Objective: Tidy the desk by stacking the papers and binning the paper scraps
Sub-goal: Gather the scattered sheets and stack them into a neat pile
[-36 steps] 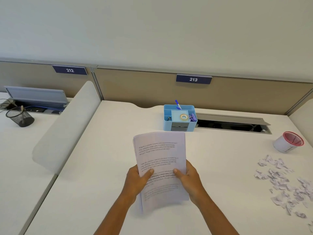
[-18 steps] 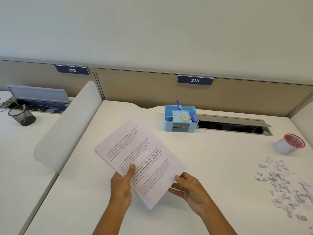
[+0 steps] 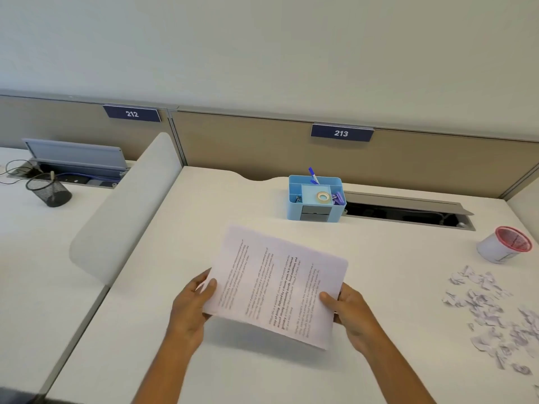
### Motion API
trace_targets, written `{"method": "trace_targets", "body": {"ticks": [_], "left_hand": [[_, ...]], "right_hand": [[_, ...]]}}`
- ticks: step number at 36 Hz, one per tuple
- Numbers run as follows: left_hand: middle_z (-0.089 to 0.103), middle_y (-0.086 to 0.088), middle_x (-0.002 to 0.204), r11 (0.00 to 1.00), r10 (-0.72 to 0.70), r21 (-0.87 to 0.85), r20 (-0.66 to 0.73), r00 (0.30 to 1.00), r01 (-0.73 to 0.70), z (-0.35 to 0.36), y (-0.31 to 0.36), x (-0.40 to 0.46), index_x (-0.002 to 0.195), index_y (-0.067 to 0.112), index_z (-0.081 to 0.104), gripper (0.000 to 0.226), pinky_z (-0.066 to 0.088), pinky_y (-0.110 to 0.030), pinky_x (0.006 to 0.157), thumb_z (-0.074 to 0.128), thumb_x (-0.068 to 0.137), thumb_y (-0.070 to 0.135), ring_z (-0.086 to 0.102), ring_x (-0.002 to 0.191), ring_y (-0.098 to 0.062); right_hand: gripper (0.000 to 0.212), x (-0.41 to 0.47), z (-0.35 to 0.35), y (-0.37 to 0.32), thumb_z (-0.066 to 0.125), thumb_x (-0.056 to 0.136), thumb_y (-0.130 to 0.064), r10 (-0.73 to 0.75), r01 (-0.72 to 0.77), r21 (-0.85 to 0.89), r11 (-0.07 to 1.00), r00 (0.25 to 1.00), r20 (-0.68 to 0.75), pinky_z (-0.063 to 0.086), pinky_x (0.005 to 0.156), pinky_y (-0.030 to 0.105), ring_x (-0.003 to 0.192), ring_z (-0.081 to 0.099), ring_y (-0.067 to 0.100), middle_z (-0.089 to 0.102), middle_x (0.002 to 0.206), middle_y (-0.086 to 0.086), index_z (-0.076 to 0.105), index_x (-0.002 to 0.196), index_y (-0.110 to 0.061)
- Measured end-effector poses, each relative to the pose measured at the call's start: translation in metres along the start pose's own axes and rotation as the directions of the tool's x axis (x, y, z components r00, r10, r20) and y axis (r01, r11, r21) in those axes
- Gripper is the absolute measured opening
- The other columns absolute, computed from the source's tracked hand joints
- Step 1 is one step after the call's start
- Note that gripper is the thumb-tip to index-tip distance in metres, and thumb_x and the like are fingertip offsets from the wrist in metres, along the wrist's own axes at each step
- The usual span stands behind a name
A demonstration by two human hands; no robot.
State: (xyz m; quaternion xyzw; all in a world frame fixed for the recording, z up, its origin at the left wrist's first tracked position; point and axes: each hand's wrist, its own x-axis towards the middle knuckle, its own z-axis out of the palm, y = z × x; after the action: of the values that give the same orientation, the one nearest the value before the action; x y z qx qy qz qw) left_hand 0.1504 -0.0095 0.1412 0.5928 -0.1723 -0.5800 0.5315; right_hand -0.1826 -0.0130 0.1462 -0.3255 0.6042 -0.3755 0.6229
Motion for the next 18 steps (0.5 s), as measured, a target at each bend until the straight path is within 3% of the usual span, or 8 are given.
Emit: {"method": "trace_targets", "body": {"ticks": [3, 6, 9, 18], "left_hand": [[0.081, -0.004, 0.115, 0.964, -0.045, 0.264, 0.108, 0.993, 0.015, -0.011, 0.004, 0.006, 0.129, 0.019, 0.07, 0.039, 0.062, -0.049, 0.09, 0.08, 0.091, 0.022, 0.077, 0.109, -0.03], [0.083, 0.0, 0.108, 0.894, -0.058, 0.448, 0.166, 0.984, -0.023, -0.004, 0.003, 0.004, 0.122, 0.017, 0.074, 0.035, 0.065, -0.047, 0.085, 0.084, 0.089, 0.024, 0.08, 0.098, -0.025], [0.083, 0.001, 0.105, 0.897, -0.01, 0.439, 0.113, 0.994, -0.041, 0.006, -0.002, 0.006, 0.117, 0.018, 0.076, 0.03, 0.065, -0.049, 0.085, 0.085, 0.089, 0.018, 0.08, 0.096, -0.026], [0.077, 0.008, 0.107, 0.918, 0.21, 0.347, -0.017, 0.978, -0.191, 0.034, -0.015, 0.0, 0.118, 0.024, 0.072, 0.039, 0.058, -0.03, 0.084, 0.086, 0.086, 0.007, 0.072, 0.1, -0.012]], "right_hand": [[0.027, 0.0, -0.008, -0.004, 0.066, 0.103, -0.01, 0.0, 0.001, -0.064, 0.998, 1.0, 0.024, 0.06, 0.095, 0.048, 0.107, 0.078, 0.024, 0.081, 0.117, 0.002, 0.071, 0.128, -0.02], [0.026, 0.0, -0.006, -0.007, 0.064, 0.103, -0.009, -0.017, 0.019, -0.105, 0.994, 1.0, 0.023, 0.061, 0.089, 0.04, 0.105, 0.079, 0.02, 0.081, 0.115, 0.0, 0.072, 0.125, -0.021], [0.024, -0.001, -0.001, -0.01, 0.064, 0.104, -0.01, -0.067, 0.064, -0.114, 0.991, 0.998, -0.017, 0.061, 0.079, 0.03, 0.101, 0.079, 0.016, 0.082, 0.112, -0.003, 0.073, 0.122, -0.023], [0.025, 0.001, 0.011, 0.004, 0.066, 0.103, -0.013, -0.21, 0.197, -0.079, 0.977, 0.955, -0.212, 0.054, 0.082, 0.025, 0.109, 0.071, 0.013, 0.079, 0.114, -0.005, 0.07, 0.126, -0.024]]}}
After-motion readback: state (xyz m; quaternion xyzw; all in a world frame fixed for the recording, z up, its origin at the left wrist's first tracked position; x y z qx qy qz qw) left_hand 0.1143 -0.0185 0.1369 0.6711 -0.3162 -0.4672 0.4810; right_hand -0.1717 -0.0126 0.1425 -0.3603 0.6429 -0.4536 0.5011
